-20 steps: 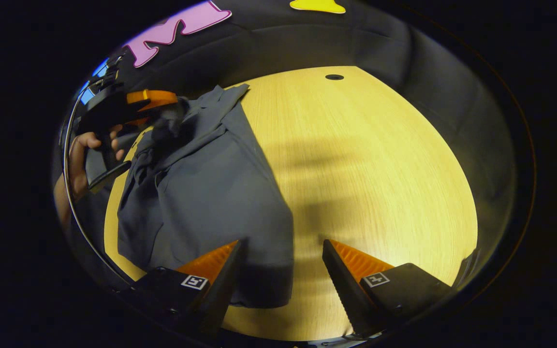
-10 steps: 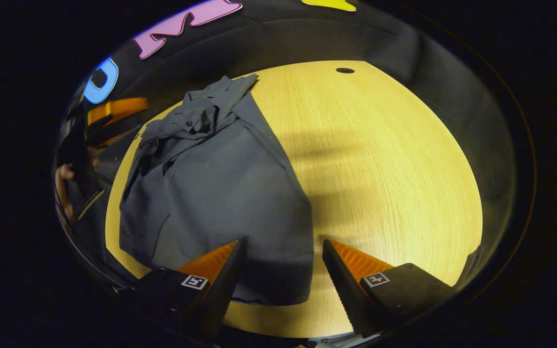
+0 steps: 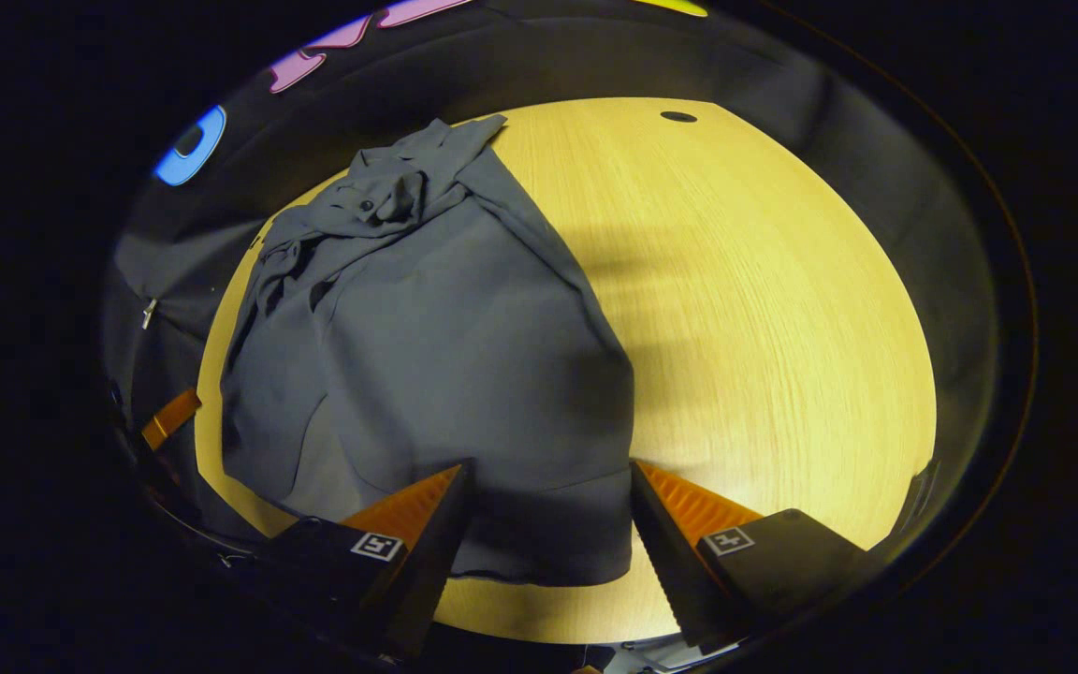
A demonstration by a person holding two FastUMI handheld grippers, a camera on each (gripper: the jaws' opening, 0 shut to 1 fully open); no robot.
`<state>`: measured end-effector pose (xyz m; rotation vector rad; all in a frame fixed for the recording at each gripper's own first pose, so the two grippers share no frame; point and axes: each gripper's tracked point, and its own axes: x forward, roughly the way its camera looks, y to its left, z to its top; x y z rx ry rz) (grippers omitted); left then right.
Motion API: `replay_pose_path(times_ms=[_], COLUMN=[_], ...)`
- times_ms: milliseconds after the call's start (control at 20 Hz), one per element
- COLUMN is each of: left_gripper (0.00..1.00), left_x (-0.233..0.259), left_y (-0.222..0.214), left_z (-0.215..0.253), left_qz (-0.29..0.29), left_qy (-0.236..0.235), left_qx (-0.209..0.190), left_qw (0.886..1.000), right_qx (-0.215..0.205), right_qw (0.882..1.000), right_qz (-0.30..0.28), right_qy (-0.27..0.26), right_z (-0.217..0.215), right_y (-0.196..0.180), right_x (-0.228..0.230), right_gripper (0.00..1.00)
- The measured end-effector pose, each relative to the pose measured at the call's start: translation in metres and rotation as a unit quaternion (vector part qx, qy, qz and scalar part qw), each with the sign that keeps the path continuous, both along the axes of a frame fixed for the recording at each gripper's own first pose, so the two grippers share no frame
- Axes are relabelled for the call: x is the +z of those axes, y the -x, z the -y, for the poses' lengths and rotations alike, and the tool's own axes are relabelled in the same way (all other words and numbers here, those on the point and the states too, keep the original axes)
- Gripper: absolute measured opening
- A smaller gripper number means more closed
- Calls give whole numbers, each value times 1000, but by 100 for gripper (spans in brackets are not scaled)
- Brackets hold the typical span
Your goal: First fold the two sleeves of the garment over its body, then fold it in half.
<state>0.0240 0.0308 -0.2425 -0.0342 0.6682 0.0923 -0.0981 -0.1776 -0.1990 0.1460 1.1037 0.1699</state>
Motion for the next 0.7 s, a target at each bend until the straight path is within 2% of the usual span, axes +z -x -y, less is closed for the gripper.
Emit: replay_pose_path(times_ms=[100, 150, 200, 250, 550, 600, 700], left_gripper=[96, 92, 96, 96, 96, 100, 96], left_x=[-14, -18, -23, -28, -49, -50, -54], left_y=[17, 24, 29, 34, 49, 49, 48], left_z=[-18, -24, -27, -30, -33, -30, -27], left_qz=[-13, -17, -21, -24, -44, -44, -46], left_qy=[2, 6, 8, 6, 9, 14, 15], left_qx=[16, 19, 20, 20, 2, -3, -10], left_qw=[1000, 1000, 1000, 999, 999, 999, 999], right_qx=[13, 17, 18, 19, 55, 62, 74], right_qw=[1000, 1000, 1000, 1000, 998, 998, 997], right_qz=[-8, -14, -15, -16, -19, -18, -16], right_qy=[4, -2, -8, -11, 4, 13, 34], right_z=[-11, -21, -32, -41, -81, -84, -86], right_y=[5, 7, 8, 8, 17, 18, 19], right_x=[1, 2, 3, 4, 3, 1, -2], right_gripper=[99, 99, 100, 100, 99, 99, 100])
